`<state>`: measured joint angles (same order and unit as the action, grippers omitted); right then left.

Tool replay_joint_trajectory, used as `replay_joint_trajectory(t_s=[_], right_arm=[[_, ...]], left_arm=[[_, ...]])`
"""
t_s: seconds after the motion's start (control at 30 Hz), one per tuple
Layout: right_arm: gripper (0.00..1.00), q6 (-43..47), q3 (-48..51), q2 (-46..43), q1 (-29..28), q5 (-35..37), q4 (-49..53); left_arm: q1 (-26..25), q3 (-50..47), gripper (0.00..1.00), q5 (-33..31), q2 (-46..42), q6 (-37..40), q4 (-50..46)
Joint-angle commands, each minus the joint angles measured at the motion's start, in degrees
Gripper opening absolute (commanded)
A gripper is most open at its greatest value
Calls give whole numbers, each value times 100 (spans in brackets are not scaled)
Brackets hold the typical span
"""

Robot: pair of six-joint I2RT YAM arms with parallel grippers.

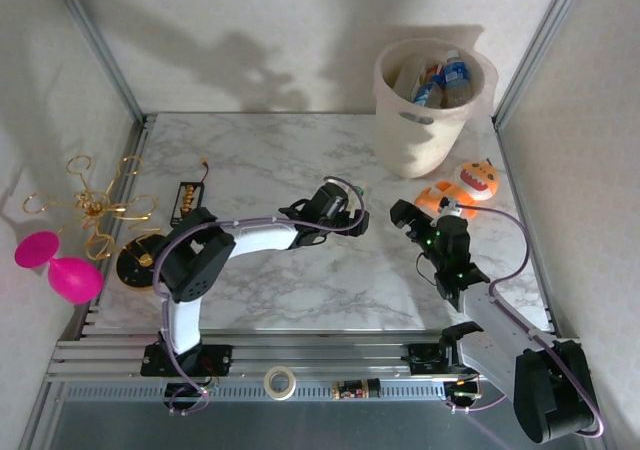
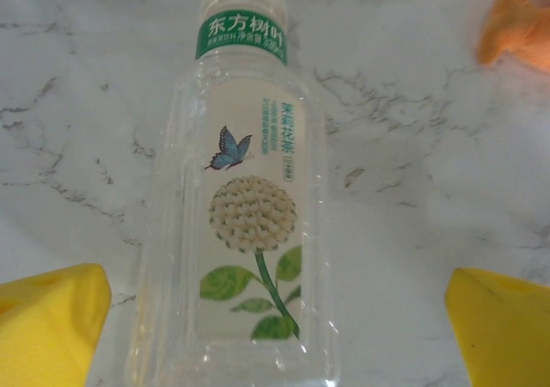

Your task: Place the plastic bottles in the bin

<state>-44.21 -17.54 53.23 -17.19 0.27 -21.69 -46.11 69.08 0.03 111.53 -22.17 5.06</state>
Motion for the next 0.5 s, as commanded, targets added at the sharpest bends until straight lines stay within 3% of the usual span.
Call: replay_joint_trajectory(t_s=[0.0, 0.2, 0.47], right_arm=[[99, -111, 149, -275, -42, 215, -158], [99, -17, 196, -483, -46, 341, -81], [99, -233, 190, -392, -46, 358, -141]], left_arm=[[-30, 336, 99, -267, 261, 125, -394], [-30, 549, 94, -219, 499, 168, -448], [-30, 559, 70, -138, 625, 222, -446]])
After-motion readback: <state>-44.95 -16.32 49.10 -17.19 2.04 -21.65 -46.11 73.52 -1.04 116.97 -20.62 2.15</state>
